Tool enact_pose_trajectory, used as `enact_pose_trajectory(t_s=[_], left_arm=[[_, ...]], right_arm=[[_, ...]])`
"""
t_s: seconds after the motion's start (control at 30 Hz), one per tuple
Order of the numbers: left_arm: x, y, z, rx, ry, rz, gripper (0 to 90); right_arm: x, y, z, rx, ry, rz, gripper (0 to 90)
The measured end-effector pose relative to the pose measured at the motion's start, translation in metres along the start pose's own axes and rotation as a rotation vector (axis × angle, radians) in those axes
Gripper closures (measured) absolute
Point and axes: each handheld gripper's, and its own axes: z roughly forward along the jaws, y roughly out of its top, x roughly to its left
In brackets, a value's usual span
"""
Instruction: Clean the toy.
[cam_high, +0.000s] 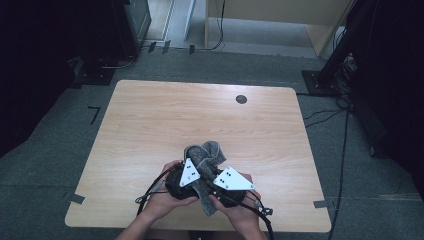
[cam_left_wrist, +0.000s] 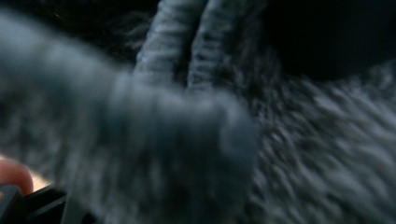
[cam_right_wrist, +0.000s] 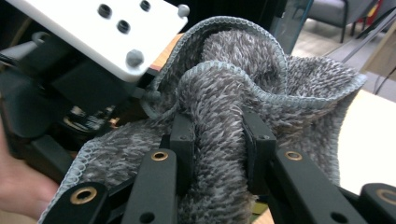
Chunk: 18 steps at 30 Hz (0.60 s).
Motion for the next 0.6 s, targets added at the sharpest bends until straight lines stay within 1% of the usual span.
enact_pose_trajectory(t_s=[0.03,0.07,0.1,0.13,0.17,0.23,0.27,0.3,0.37,0.4,0.43,0.47,0.5,0.53,0.57,0.6], left_arm=[[0.0,0.0,0.0,0.0,-0.001,0.0,34.3],[0.0,0.0,0.0,0.0,-0.001,0.0,34.3],[0.0,0.0,0.0,0.0,-0.001,0.001,34.3],[0.001,0.0,0.0,-0.001,-0.008,-0.005,34.3],[0.001,0.0,0.0,-0.001,-0.008,-0.005,34.2],[0.003,-0.001,0.001,0.0,-0.018,-0.021,34.3],[0.004,-0.003,0.003,-0.003,-0.028,-0.048,34.2],[0.004,-0.003,0.003,-0.003,-0.028,-0.048,34.3],[0.006,-0.005,0.005,-0.001,-0.048,-0.075,34.2],[0.008,-0.005,0.005,-0.004,-0.057,-0.09,34.2],[0.01,-0.006,0.004,-0.006,-0.065,-0.106,34.3],[0.015,-0.007,0.003,-0.016,-0.074,-0.14,34.3],[0.015,-0.007,0.003,-0.016,-0.074,-0.14,34.2],[0.017,-0.007,0.002,-0.023,-0.07,-0.152,34.2],[0.018,-0.007,0.002,-0.024,-0.07,-0.156,34.3],[0.018,-0.007,0.001,-0.028,-0.071,-0.16,34.3]], right_arm=[[-0.003,-0.001,0.0,-0.004,-0.001,0.009,71.2],[-0.008,-0.002,-0.001,-0.006,-0.013,0.03,71.1],[-0.008,-0.002,-0.001,-0.006,-0.013,0.03,71.1],[-0.019,-0.004,-0.003,0.006,-0.054,0.073,70.1],[-0.019,-0.004,-0.003,0.006,-0.054,0.073,70.1],[-0.025,-0.005,-0.003,0.014,-0.036,0.119,65.7],[-0.021,-0.004,-0.001,0.019,-0.022,0.107,55.2],[-0.021,-0.004,-0.001,0.019,-0.022,0.107,55.2],[-0.017,-0.003,0.001,0.023,0.001,0.093,46.5],[-0.017,-0.002,0.001,0.021,0.006,0.099,44.6],[-0.018,-0.002,0.001,0.022,0.01,0.115,43.3],[-0.021,-0.001,-0.002,0.006,0.019,0.141,41.7],[-0.021,-0.001,-0.002,0.006,0.019,0.141,41.7],[-0.023,0.0,-0.004,-0.007,0.015,0.145,43.6],[-0.024,0.001,-0.009,-0.028,-0.001,0.13,57.5],[-0.024,0.001,-0.009,-0.028,-0.001,0.13,57.5]])
